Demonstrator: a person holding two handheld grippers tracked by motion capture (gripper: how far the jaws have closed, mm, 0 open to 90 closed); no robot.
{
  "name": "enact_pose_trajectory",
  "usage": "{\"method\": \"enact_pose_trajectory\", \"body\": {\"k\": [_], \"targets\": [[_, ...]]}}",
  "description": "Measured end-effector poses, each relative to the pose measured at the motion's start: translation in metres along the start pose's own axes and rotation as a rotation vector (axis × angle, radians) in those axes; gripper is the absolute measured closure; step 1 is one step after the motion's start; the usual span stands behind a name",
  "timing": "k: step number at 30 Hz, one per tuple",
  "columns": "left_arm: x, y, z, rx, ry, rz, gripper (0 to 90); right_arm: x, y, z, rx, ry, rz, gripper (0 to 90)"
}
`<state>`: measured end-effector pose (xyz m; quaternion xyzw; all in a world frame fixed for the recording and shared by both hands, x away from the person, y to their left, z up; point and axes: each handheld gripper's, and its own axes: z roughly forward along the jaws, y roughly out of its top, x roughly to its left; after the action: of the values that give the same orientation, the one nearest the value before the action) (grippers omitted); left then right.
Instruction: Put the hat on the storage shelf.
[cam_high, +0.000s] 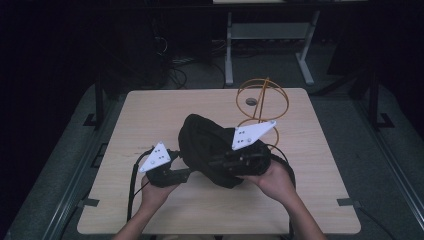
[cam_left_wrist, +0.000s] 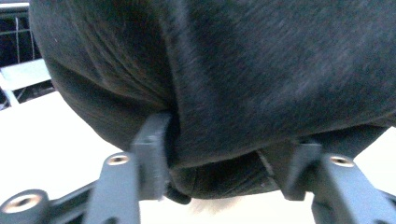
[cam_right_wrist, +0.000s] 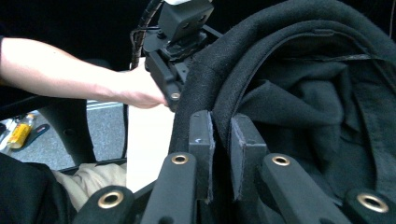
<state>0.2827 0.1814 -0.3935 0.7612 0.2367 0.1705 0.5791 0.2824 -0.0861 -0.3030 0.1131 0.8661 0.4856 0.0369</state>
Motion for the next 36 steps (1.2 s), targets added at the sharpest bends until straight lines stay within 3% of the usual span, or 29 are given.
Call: {"method": "enact_pose_trajectory", "body": {"k": [3,4,8,11,22,27,33,36], "targets": [[0.001,0.002,0.002,-0.001,0.0,0.01,55.0,0.0,0.0,0.001,0.001,0.004,-0.001,80.6],[0.001,0.002,0.001,-0.005,-0.002,0.007,65.5,0.0,0.0,0.0,-0.002,0.007,0.001,80.4],[0.003,0.003,-0.002,-0.024,-0.007,-0.002,80.0,-0.003,-0.004,-0.003,-0.021,0.013,0.02,80.2],[0.006,0.003,-0.005,-0.031,-0.019,-0.011,82.9,-0.004,-0.007,-0.004,-0.031,0.018,0.03,80.1],[0.005,0.016,-0.015,-0.02,-0.025,0.017,86.4,-0.008,-0.013,-0.011,-0.063,0.024,0.055,77.9],[0.004,0.028,-0.019,-0.005,-0.015,0.055,86.7,-0.01,-0.014,-0.017,-0.08,0.029,0.059,75.7],[0.011,0.046,-0.026,-0.027,-0.027,0.024,87.2,-0.012,-0.015,-0.021,-0.112,0.045,0.06,73.3],[0.011,0.055,-0.028,-0.019,-0.028,0.033,87.3,-0.014,-0.015,-0.023,-0.135,0.053,0.062,73.0]]}}
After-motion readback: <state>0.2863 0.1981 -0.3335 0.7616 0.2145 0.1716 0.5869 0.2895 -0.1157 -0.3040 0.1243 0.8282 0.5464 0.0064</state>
